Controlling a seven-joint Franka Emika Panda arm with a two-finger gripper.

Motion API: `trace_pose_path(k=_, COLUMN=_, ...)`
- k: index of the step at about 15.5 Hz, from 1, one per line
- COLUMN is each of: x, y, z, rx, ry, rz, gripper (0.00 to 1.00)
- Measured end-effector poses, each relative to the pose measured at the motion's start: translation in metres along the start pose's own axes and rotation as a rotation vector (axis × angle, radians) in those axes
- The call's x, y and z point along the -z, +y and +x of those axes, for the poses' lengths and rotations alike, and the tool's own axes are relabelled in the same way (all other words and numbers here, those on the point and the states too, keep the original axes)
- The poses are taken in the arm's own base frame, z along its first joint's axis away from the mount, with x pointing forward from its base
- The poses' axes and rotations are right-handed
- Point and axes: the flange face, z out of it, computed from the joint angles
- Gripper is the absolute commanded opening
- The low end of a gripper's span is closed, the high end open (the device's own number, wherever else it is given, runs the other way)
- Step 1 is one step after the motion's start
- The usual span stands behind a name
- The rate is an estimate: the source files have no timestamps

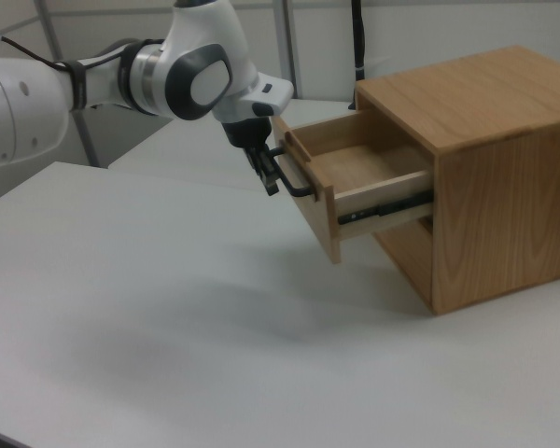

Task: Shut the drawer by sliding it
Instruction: 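Push the drawer front with the gripper into the wooden cabinet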

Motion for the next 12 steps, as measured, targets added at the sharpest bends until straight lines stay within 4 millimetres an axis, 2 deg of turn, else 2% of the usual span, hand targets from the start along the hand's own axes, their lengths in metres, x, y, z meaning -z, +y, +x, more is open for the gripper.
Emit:
trace_pose_path(k=5, x=-0.007, y=0.012, z=0.033, rx=-0.051, ry=0.081, rz=0.031, gripper=0.00)
trace_pose_path(k=9, x=-0.017, y=0.031, z=0.067, rx=-0.099, ry=0.194, rz=0.046, gripper=0.00)
trace_pose_path(k=12, x=-0.023, y=0.040, z=0.084, rx=-0.135, ry=0.292, rz=0.075, gripper=0.00)
